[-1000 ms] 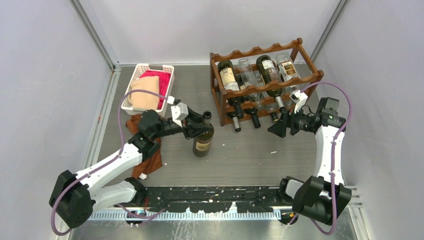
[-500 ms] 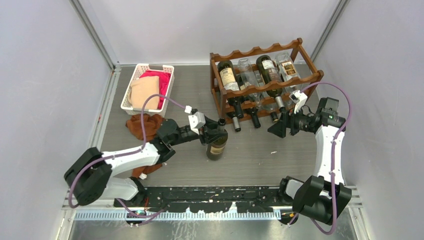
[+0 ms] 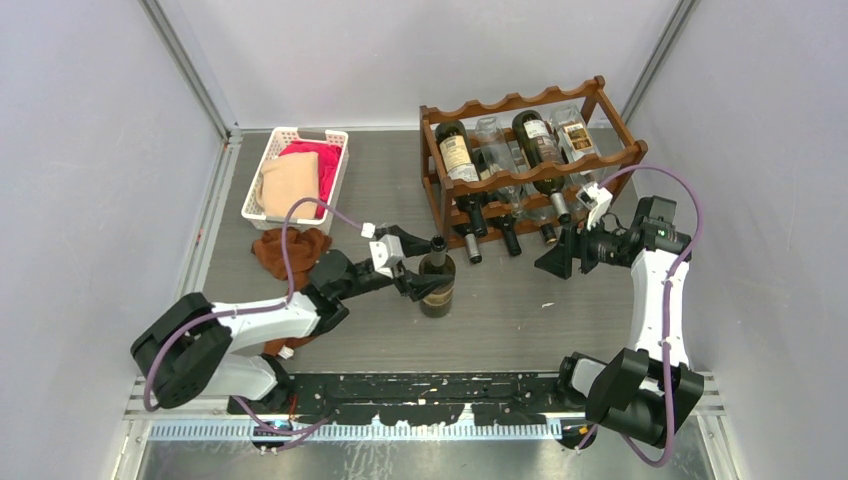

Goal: Put the wine bottle on the wine rack
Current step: Move the wine bottle to the center of the board.

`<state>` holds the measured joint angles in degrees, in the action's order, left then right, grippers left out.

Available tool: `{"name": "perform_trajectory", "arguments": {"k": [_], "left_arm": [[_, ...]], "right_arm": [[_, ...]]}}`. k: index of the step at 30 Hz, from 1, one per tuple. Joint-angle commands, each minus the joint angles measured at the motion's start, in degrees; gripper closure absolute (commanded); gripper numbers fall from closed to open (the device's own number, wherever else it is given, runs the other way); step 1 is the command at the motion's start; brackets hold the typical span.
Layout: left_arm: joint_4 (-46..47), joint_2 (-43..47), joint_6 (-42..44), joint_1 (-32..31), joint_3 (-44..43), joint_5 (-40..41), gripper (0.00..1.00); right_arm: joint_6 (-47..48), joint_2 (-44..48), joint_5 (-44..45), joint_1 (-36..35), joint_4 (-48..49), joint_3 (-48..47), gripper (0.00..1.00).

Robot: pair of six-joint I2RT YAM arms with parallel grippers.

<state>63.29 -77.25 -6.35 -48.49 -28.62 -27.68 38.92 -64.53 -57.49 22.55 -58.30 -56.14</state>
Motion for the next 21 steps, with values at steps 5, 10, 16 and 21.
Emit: {"name": "perform_trajectory", "arguments": {"k": [5, 10, 16, 21], "left_arm": [[-10.80, 11.60, 4.37, -0.25, 1.68, 2.21, 0.17], [-30.45, 22.30, 7.69, -0.16, 1.13, 5.33, 0.05], [-54.41, 35.74, 9.08, -0.19, 2.14, 7.72, 0.00], [-52.63, 42.16, 0.30, -0.20, 8.05, 13.33, 0.00]], "right_arm": [[13.93, -0.02, -4.22, -0.84, -12.25, -6.02, 0.19], [32.27, -2.03, -3.22, -2.77, -28.99, -14.77, 0.09], [48.16, -3.85, -1.92, -11.03, -41.27, -27.17, 0.00], [26.79, -3.80, 1.69, -27.88, -24.07, -30.91, 0.00]]}}
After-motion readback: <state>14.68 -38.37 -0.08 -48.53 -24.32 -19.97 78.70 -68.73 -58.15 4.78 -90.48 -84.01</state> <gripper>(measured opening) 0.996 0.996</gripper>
